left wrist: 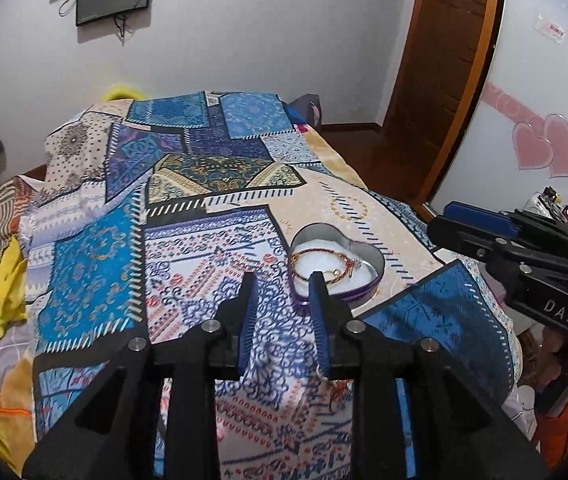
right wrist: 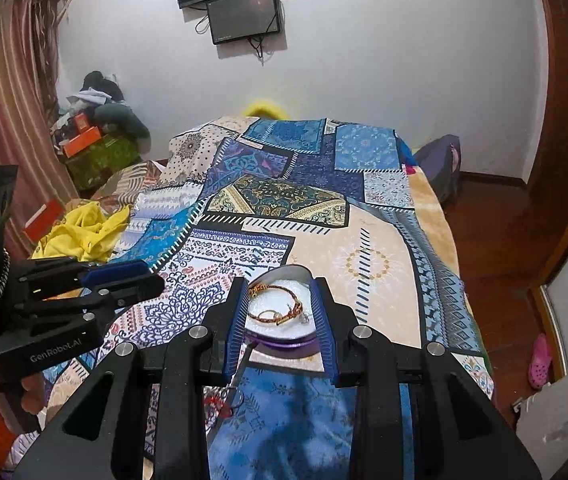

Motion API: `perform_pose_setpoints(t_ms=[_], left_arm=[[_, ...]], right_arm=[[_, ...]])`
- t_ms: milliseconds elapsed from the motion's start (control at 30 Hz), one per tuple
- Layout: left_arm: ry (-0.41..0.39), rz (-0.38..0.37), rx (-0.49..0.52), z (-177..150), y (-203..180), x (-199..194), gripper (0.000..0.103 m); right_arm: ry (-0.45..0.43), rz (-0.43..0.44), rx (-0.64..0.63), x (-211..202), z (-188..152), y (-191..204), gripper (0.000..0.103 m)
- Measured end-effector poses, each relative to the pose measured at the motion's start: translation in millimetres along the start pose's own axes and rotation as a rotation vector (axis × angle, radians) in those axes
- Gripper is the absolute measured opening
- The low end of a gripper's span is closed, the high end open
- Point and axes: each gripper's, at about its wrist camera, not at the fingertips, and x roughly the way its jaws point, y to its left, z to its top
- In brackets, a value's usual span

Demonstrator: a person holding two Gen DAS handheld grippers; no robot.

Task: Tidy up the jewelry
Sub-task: 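Withdraw both tools from the tin toward the tasseled keyrings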

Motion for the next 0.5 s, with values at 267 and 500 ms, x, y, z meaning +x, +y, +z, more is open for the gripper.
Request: perform_pose_setpoints(t_ms=[267, 500], left_arm=[[-0.001, 0.017, -0.015, -16, 5, -16, 0.032], [0.008, 0.023, -0.025, -29, 8, -22, 0.037]], right_arm=[[0.019, -0.008, 0.001, -6, -12, 8, 0.031], [0.048, -0.011, 0.004, -6, -26, 14, 0.036]])
